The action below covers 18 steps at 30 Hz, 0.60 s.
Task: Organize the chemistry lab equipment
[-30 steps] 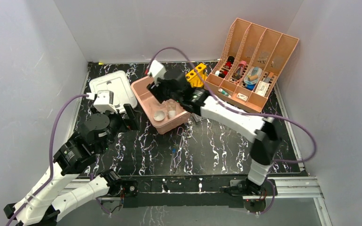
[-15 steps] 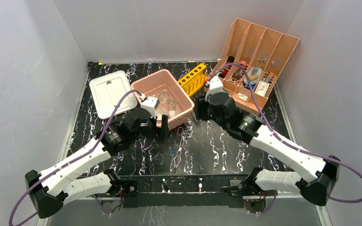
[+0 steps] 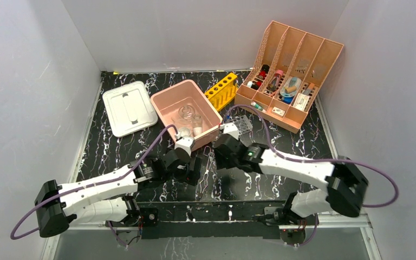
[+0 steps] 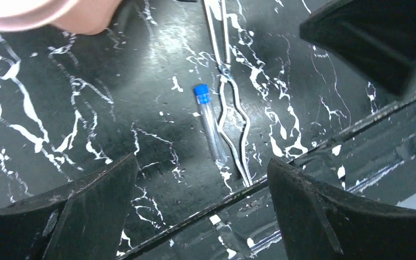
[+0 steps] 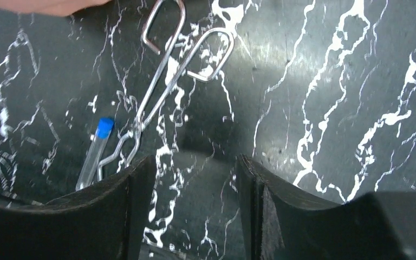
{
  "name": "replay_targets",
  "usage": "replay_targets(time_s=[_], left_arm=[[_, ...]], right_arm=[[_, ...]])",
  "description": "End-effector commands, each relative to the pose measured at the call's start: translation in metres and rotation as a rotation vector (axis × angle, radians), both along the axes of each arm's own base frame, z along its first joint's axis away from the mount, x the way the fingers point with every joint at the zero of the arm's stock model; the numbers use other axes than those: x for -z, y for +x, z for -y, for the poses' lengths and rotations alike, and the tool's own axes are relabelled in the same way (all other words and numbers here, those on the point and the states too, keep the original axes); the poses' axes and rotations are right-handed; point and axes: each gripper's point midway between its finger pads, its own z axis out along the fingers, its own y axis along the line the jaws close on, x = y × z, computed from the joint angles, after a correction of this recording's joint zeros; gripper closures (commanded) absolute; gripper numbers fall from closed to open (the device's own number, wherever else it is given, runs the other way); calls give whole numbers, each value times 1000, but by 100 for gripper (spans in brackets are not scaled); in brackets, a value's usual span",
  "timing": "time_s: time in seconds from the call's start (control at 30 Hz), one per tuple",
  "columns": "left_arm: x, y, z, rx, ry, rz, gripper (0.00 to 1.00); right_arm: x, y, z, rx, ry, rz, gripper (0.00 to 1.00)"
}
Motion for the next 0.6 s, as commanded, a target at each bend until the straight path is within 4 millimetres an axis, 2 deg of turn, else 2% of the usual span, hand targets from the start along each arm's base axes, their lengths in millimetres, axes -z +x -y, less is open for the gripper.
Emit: replay_targets(time_s=[0.0, 0.07, 0.13, 0.3, 0.37, 0.43, 0.57], left_arm=[[-23, 16, -27, -209, -36, 84, 12], [-34, 21, -45, -282, -22, 126, 11], [-46, 24, -62, -344, -21, 169, 11], [-60, 23, -84, -399, -73, 219, 11], [-63, 22, -88, -406, -85, 228, 11], [-63, 21, -91, -410, -83, 231, 11], [-61, 22, -90, -403, -68, 231, 11]], right_arm=[[-16, 29, -31, 68, -45, 77, 32], [-12, 32, -41, 64, -73, 75, 32], [6, 31, -54, 46, -107, 49, 31], [37, 19, -80, 34, -116, 11, 31], [47, 15, -80, 47, -124, -7, 31], [64, 11, -75, 56, -160, -31, 32], [82, 3, -60, 68, -204, -63, 35]])
